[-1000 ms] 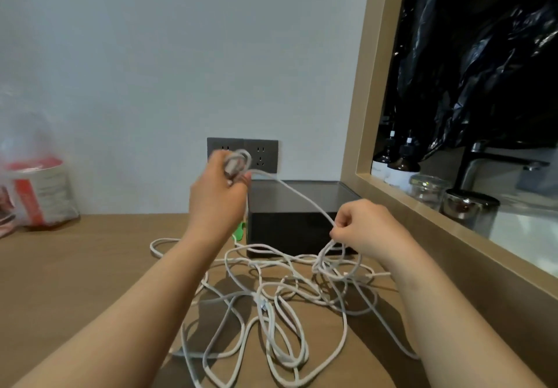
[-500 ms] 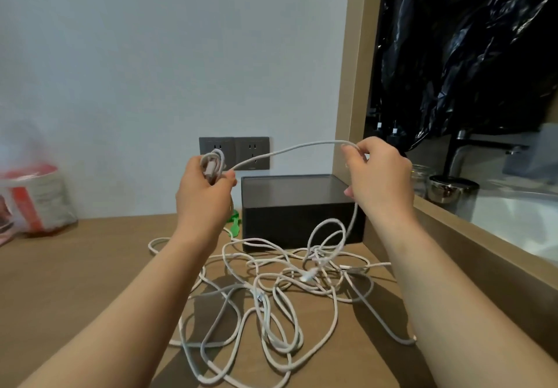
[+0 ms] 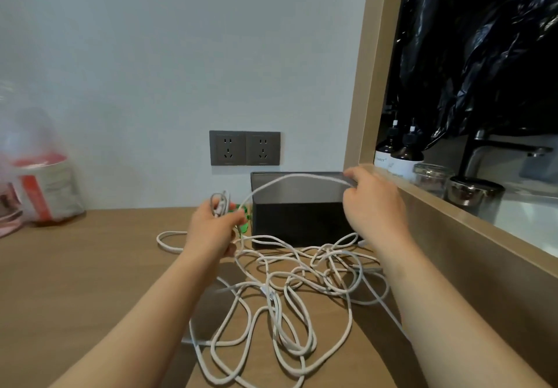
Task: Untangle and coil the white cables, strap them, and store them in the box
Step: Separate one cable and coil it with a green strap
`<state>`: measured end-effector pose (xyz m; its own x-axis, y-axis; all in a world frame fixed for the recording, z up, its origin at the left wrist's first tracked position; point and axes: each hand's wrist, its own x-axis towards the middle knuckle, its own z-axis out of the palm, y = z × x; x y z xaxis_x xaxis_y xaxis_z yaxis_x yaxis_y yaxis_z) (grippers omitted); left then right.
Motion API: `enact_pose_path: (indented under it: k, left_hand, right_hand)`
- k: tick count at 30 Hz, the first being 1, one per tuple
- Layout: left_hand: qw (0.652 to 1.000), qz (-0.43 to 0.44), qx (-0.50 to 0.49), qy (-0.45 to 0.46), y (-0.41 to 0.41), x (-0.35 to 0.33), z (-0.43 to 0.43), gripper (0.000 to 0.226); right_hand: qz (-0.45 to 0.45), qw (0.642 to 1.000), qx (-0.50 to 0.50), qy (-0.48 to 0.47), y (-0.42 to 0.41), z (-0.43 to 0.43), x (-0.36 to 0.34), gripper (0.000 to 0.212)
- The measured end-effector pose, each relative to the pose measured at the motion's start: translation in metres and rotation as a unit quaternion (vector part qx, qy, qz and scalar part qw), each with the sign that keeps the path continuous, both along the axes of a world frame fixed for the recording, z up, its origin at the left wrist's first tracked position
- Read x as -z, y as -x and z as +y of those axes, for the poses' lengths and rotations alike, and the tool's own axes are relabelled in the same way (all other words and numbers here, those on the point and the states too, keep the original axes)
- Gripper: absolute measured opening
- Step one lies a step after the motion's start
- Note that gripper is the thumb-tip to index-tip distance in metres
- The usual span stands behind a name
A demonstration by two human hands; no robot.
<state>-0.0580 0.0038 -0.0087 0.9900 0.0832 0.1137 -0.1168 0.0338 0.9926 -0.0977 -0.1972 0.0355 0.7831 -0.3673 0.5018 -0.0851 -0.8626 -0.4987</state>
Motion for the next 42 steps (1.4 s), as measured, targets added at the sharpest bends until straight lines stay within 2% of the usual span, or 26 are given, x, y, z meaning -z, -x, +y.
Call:
enact_pose_path:
  k: [1,3,5,7,11,17,21,23,27,30,33,35,37,39,42]
  left_hand:
    - [1.000,0.015,0.014,0.004,-0.001,0.005,0.001,0.012]
    - [0.998,0.041,0.043,0.033,-0.005,0.013,0.001,0.013]
    - [0.993,0.061,0.073,0.071,-0.011,0.017,0.001,0.012]
    - [0.986,0.075,0.102,0.107,-0.018,0.020,0.002,0.013]
    - [0.973,0.094,0.125,0.169,-0.029,0.021,0.008,0.013]
    - [0.979,0.090,0.071,0.167,-0.037,0.024,0.015,0.010]
    - [0.962,0.090,0.114,0.231,-0.034,0.018,0.014,0.013]
    - [0.949,0.097,0.117,0.276,-0.035,0.015,0.018,0.021]
    - [0.927,0.106,0.111,0.341,-0.037,0.009,0.032,0.032]
    - [0.946,0.086,0.101,0.294,-0.033,0.008,0.031,0.029]
    - [0.971,0.063,0.086,0.215,-0.028,0.007,0.025,0.025]
    - [0.981,0.035,0.077,0.176,-0.026,0.006,0.024,0.024]
    - [0.991,0.002,0.061,0.119,-0.025,0.006,0.025,0.021]
    - [0.995,-0.014,0.053,0.087,-0.026,0.007,0.026,0.020]
    - [0.997,-0.033,0.049,0.039,-0.027,0.008,0.025,0.020]
  right_hand:
    - [-0.038,0.999,-0.007,0.018,0.002,0.007,0.003,0.038]
    - [-0.103,0.990,-0.089,0.040,0.005,0.028,0.006,0.035]
    - [-0.084,0.975,-0.196,0.058,0.000,0.050,0.010,0.035]
    - [-0.033,0.962,-0.261,0.073,-0.011,0.065,0.016,0.039]
    - [0.016,0.963,-0.244,0.113,-0.039,0.071,0.037,0.037]
    - [0.168,0.956,-0.181,0.158,-0.054,0.064,0.063,0.041]
    - [0.089,0.964,-0.196,0.157,-0.050,0.066,0.065,0.042]
    - [0.102,0.957,-0.221,0.158,-0.049,0.064,0.061,0.035]
    - [0.194,0.924,-0.328,0.015,-0.044,0.056,0.061,0.030]
    - [0.227,0.908,-0.351,0.038,-0.040,0.055,0.059,0.024]
    - [0.154,0.930,-0.334,0.020,-0.038,0.054,0.050,0.017]
    - [0.180,0.933,-0.310,0.016,-0.037,0.054,0.047,0.018]
    - [0.226,0.936,-0.263,0.063,-0.036,0.052,0.049,0.030]
    - [0.226,0.945,-0.222,0.084,-0.036,0.049,0.048,0.037]
    - [0.236,0.944,-0.220,0.073,-0.036,0.039,0.047,0.029]
